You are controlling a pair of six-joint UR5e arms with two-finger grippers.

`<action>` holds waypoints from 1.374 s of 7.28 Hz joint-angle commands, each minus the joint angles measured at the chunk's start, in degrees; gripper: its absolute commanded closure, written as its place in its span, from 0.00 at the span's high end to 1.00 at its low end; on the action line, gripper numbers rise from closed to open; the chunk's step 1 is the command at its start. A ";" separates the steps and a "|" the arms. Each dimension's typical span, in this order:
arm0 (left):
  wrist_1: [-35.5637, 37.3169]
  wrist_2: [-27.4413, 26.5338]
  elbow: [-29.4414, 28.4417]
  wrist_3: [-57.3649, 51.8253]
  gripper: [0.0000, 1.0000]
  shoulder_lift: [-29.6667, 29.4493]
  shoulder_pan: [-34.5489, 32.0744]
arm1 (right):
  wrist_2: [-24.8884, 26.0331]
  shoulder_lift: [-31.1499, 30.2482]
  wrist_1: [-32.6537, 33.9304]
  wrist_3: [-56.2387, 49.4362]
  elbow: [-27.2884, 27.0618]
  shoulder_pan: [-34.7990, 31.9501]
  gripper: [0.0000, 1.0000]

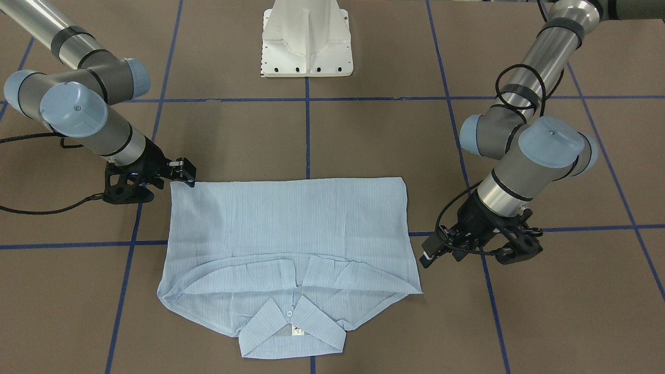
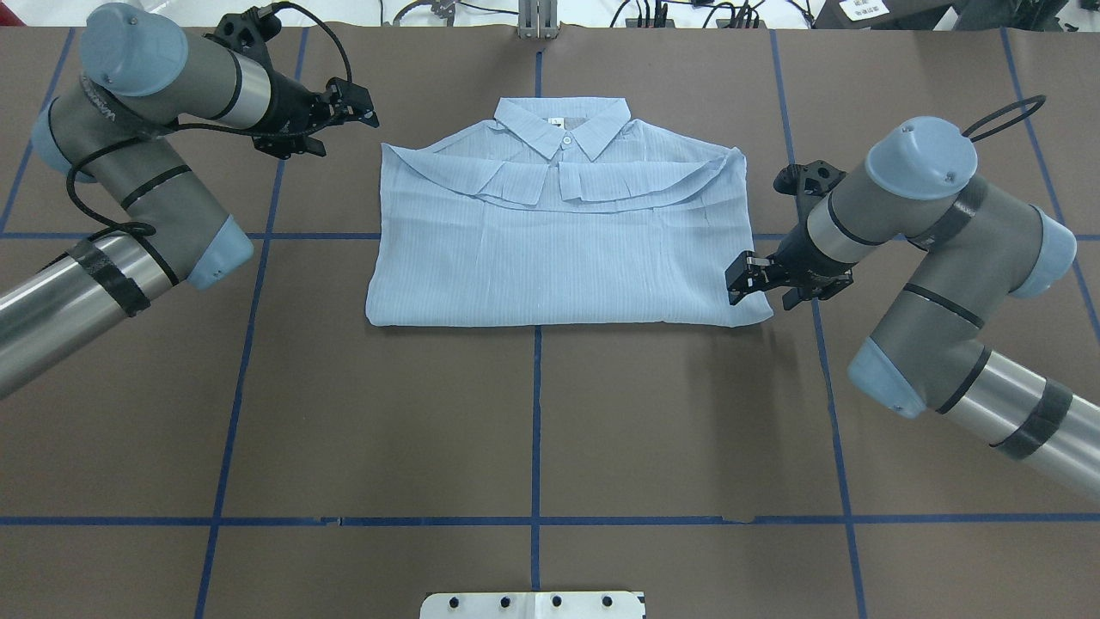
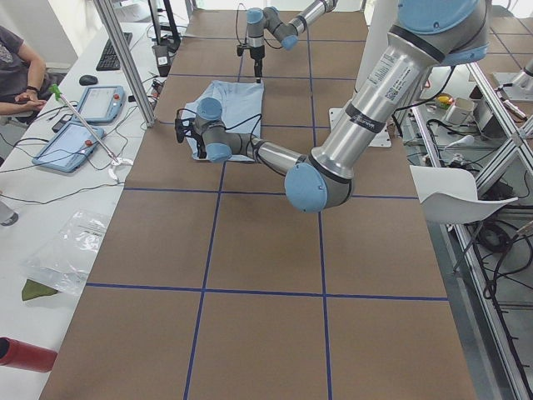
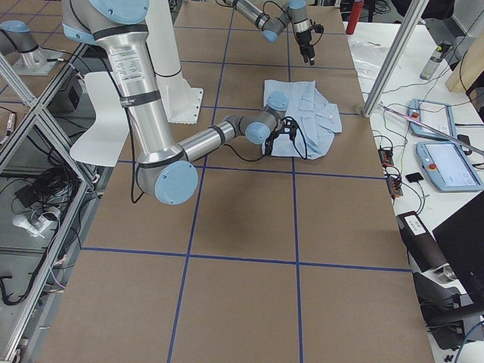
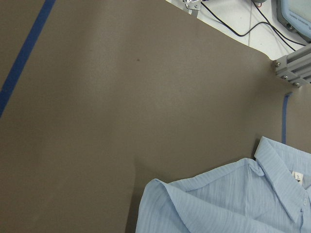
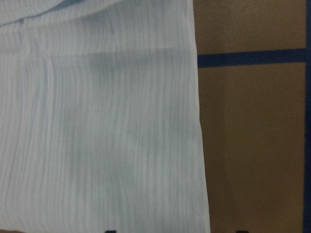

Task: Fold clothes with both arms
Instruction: 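Lower the right gripper to the folded shirt's side edge and grasp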

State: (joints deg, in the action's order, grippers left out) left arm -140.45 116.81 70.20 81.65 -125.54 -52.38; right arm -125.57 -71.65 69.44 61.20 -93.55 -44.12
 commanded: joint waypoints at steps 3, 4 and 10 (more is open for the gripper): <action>0.00 0.00 0.64 0.00 1.00 0.38 0.00 | 2.88 2.03 0.08 0.24 3.10 2.10 0.72; 0.00 -0.09 0.64 0.00 1.00 0.38 0.00 | 2.62 1.95 -0.35 0.24 3.11 1.84 0.26; 0.00 -0.09 1.25 0.00 1.00 1.00 0.00 | 0.59 -0.23 0.35 -0.28 0.40 -0.27 0.00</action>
State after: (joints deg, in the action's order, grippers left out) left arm -140.45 116.75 71.05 81.62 -124.61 -52.38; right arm -124.76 -70.51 69.84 61.39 -91.71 -44.04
